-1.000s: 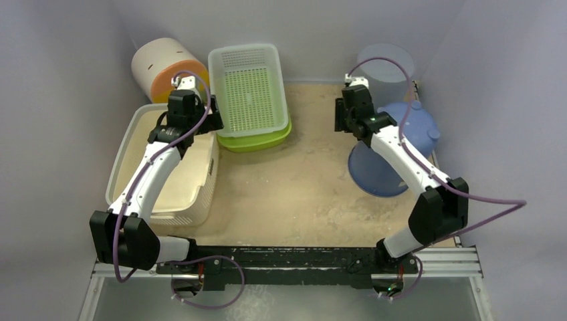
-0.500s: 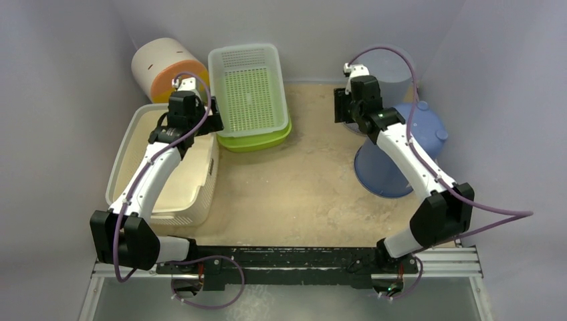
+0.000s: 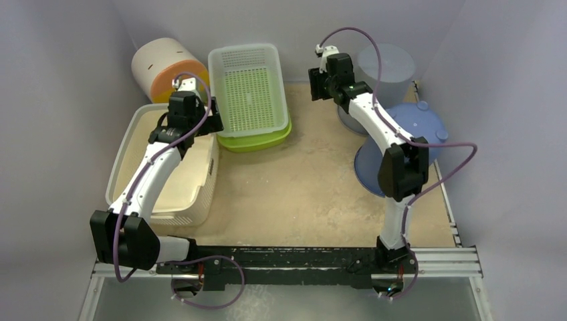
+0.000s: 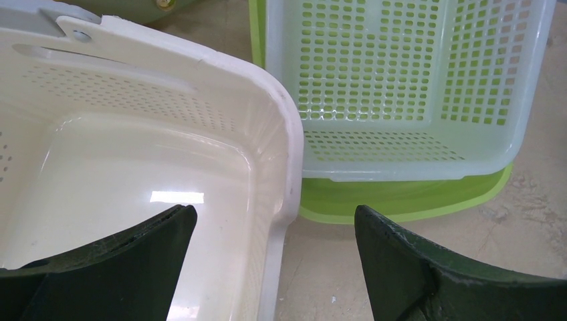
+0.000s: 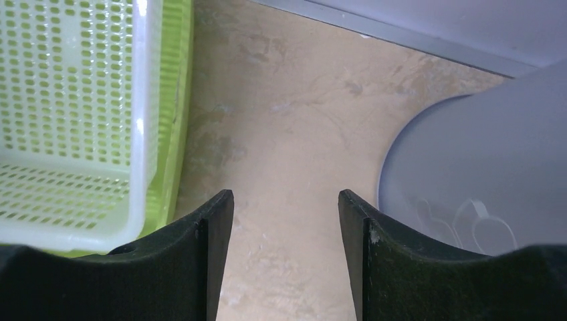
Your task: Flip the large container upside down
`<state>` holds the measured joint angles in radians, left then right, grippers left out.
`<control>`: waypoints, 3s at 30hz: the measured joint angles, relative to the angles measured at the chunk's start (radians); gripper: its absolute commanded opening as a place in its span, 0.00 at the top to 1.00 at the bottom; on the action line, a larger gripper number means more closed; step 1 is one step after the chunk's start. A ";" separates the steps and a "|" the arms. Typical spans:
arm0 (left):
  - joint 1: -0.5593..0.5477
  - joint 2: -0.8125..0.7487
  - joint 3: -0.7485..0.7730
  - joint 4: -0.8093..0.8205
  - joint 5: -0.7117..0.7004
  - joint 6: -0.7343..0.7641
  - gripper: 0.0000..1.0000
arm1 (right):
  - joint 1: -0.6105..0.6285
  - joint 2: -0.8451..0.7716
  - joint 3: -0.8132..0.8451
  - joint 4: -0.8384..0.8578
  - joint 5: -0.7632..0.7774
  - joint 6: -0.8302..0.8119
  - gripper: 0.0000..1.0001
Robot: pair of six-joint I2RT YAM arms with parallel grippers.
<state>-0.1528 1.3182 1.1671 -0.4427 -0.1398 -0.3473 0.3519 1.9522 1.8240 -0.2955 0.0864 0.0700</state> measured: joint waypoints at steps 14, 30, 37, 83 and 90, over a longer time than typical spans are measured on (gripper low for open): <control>0.000 0.017 0.007 -0.008 -0.017 0.010 0.10 | -0.156 0.111 0.010 0.193 0.037 0.002 0.37; 0.000 0.047 0.007 -0.008 -0.021 0.010 0.10 | -0.322 0.010 -0.251 0.296 0.106 -0.037 0.37; 0.000 0.047 0.007 -0.008 -0.021 0.010 0.10 | -0.315 -0.044 -0.221 0.282 0.042 -0.087 0.37; 0.000 0.011 -0.045 0.016 -0.021 -0.016 0.10 | -0.301 -0.602 -0.972 0.127 0.153 0.207 0.37; 0.000 0.002 -0.045 0.017 -0.021 -0.020 0.10 | -0.267 -0.596 -0.872 0.130 0.095 0.154 0.38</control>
<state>-0.1528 1.3201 1.1225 -0.4255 -0.1608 -0.3672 0.0853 1.3560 0.9516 -0.1654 0.1814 0.2237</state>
